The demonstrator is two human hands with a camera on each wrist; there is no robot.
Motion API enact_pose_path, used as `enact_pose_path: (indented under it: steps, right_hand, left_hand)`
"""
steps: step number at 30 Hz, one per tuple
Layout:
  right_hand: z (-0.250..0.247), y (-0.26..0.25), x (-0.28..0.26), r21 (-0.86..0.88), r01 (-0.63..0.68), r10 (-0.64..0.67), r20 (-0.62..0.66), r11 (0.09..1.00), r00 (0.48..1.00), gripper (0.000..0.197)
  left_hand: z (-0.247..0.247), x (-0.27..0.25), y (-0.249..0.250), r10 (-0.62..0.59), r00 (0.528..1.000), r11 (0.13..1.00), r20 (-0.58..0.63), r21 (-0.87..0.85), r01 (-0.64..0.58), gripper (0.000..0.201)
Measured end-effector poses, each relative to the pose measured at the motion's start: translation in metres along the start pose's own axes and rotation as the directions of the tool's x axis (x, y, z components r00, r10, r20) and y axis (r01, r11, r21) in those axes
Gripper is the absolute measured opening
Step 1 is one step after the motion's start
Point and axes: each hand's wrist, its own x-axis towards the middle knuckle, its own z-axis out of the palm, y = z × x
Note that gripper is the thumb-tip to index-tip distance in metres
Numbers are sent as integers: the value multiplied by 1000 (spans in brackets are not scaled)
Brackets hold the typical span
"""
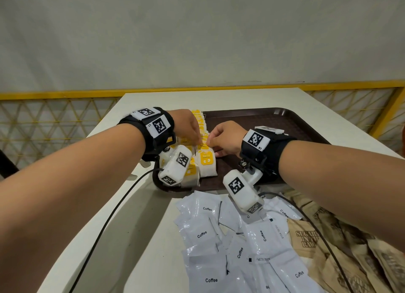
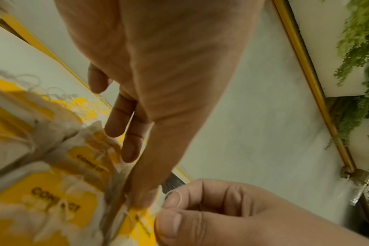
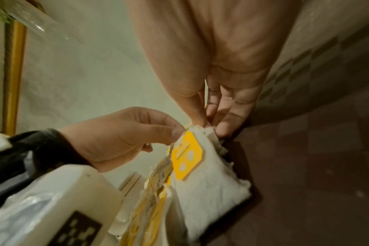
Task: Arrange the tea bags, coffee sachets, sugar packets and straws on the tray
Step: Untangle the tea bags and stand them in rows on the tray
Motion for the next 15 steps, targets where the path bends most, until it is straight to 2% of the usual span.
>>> enact_pose_path:
  steps: [3, 6, 10, 15]
  right_hand:
    - [1, -1, -3, -19, 8, -8, 7, 1000, 1000, 22]
    - [-4, 1, -6, 93, -18, 16, 25, 995, 1000, 22]
    - [-7, 5, -9, -17, 33, -33, 41, 999, 999, 21]
    - [-8, 8, -12, 75, 5, -10, 68, 997, 998, 18]
  left_hand:
    - [2, 1, -1, 19, 1000, 1000, -2, 21, -19, 5]
    - [4, 2, -2, 4, 1000, 1000, -4, 16, -4, 5]
    - [5, 2, -2, -12, 1000, 1000, -5, 9, 12, 6]
    - [4, 2, -2, -16, 1000, 999, -6, 29, 16, 6]
